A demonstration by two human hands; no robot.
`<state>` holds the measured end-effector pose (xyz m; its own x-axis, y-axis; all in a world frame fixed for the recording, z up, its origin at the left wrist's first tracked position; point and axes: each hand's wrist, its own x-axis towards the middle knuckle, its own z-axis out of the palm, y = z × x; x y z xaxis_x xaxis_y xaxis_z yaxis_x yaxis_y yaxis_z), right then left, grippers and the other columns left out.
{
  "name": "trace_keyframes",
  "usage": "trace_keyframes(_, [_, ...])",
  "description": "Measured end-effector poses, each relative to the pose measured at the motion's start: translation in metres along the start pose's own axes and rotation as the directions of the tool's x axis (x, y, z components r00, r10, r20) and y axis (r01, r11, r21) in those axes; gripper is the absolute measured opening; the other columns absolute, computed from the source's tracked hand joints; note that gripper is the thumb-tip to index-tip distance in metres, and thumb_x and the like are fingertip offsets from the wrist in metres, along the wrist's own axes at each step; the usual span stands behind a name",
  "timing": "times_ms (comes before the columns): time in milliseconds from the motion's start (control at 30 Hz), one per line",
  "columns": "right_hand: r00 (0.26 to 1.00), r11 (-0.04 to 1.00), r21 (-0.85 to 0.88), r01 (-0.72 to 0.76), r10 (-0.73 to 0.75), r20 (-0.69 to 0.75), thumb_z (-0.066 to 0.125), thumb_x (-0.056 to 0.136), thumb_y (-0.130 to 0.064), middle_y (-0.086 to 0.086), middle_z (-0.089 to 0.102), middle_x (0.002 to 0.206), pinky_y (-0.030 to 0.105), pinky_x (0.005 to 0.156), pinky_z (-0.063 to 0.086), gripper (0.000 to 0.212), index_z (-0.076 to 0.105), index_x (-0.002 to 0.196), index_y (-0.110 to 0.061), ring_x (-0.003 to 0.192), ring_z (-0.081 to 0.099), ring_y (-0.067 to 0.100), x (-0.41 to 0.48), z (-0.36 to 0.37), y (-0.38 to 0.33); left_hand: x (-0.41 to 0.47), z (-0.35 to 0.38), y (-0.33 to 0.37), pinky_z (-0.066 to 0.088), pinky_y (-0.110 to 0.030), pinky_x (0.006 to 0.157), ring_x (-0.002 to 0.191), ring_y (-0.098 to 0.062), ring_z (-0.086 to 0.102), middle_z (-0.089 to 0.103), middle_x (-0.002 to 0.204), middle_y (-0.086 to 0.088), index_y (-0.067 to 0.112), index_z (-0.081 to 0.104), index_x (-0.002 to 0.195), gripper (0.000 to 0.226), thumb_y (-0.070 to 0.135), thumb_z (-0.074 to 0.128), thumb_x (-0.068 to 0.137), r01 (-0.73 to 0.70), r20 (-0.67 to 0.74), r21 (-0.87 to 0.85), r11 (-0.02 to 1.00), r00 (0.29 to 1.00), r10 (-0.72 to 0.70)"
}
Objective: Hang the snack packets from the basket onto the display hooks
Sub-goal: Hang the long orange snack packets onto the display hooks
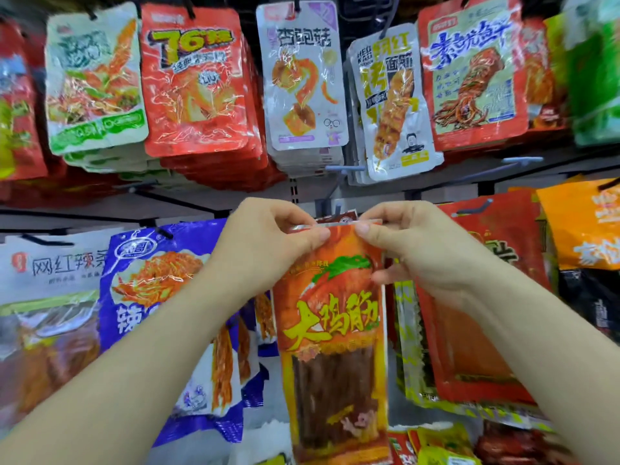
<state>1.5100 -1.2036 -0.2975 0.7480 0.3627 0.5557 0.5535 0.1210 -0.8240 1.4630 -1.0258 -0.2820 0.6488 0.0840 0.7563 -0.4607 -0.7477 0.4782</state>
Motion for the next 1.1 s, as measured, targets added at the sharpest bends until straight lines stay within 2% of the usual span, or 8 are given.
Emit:
trace_keyframes(100, [0.998,0.976,0.206,-0.067,0.063,0.025,0.058,0.093,-0.009,0.002,0.056,0.068,0.030,0.048,0.057,0.013,0.060,0.081,-0.010,0.054,0.062,0.006,0.001,0.002,-0.002,0.001,-0.004,0.006,0.047,-0.020,0.058,0.057,-0.004,0.057,0.071,0.065,-0.001,0.018,0.074,0.070,0.010,0.023,0.078,0.078,0.065,0.078,-0.152,0.986,0.996,-0.053])
trace_keyframes(233, [0.998,0.941,0.337,-0.026,0.040,-0.037,0.059,0.092,-0.006,0.004,0.055,0.072,0.031,0.050,0.058,0.014,0.060,0.079,-0.010,0.054,0.064,0.009,0.007,0.004,-0.008,0.007,-0.001,0.011,0.057,-0.034,0.068,0.064,-0.011,0.064,0.074,0.072,-0.005,0.019,0.076,0.068,0.009,0.021,0.080,0.076,0.101,0.004,-0.272,0.957,0.995,-0.104])
trace_keyframes(300, [0.995,0.942,0.336,0.006,0.029,-0.098,0.059,0.093,-0.006,0.005,0.054,0.075,0.029,0.050,0.058,0.012,0.060,0.081,-0.009,0.055,0.064,0.011,0.013,0.005,-0.008,0.013,0.004,0.013,0.057,-0.033,0.069,0.065,-0.011,0.066,0.074,0.071,-0.003,0.017,0.075,0.070,0.007,0.018,0.080,0.076,0.096,-0.036,-0.304,0.948,0.993,-0.113])
trace_keyframes(467, [0.983,0.957,0.289,0.008,0.045,-0.176,0.060,0.094,-0.007,0.009,0.054,0.084,0.029,0.051,0.058,0.006,0.060,0.088,-0.007,0.065,0.063,0.017,0.025,0.005,-0.007,0.021,0.011,0.016,0.054,-0.018,0.062,0.064,-0.004,0.065,0.073,0.070,0.003,0.017,0.075,0.074,0.006,0.014,0.080,0.076,0.114,-0.057,-0.370,0.922,0.988,-0.145])
trace_keyframes(733, [0.984,0.968,0.252,-0.004,0.048,-0.170,0.060,0.094,-0.006,0.008,0.053,0.084,0.027,0.049,0.056,0.009,0.060,0.085,-0.007,0.063,0.062,0.015,0.024,0.003,-0.002,0.019,0.010,0.017,0.060,-0.030,0.062,0.069,-0.017,0.070,0.072,0.081,-0.002,0.019,0.071,0.079,0.015,0.009,0.081,0.072,0.142,-0.037,-0.417,0.898,0.984,-0.173])
trace_keyframes(800, [0.984,0.970,0.241,-0.004,0.047,-0.171,0.060,0.094,-0.007,0.007,0.052,0.082,0.027,0.049,0.056,0.009,0.060,0.085,-0.007,0.063,0.060,0.014,0.025,0.003,-0.003,0.019,0.010,0.016,0.059,-0.030,0.061,0.066,-0.017,0.069,0.070,0.076,0.000,0.020,0.070,0.074,0.018,0.005,0.079,0.073,0.132,-0.027,-0.440,0.888,0.987,-0.160])
trace_keyframes(900, [0.981,0.977,0.215,-0.006,0.047,-0.187,0.061,0.093,-0.007,0.006,0.052,0.080,0.028,0.049,0.056,0.011,0.061,0.083,-0.008,0.065,0.058,0.013,0.024,0.000,-0.002,0.021,0.011,0.013,0.056,-0.031,0.062,0.066,-0.016,0.069,0.072,0.071,0.001,0.021,0.073,0.068,0.019,0.005,0.078,0.075,0.145,0.006,-0.419,0.896,0.988,-0.157])
trace_keyframes(1100, [0.976,0.982,0.182,-0.054,0.090,-0.197,0.060,0.094,-0.007,0.008,0.049,0.085,0.031,0.051,0.059,0.013,0.059,0.081,-0.008,0.072,0.057,0.018,0.027,0.001,0.006,0.022,0.018,0.003,0.055,-0.022,0.065,0.073,-0.008,0.067,0.071,0.081,0.004,0.027,0.073,0.076,0.024,0.005,0.071,0.083,0.106,0.001,-0.287,0.952,0.994,-0.110])
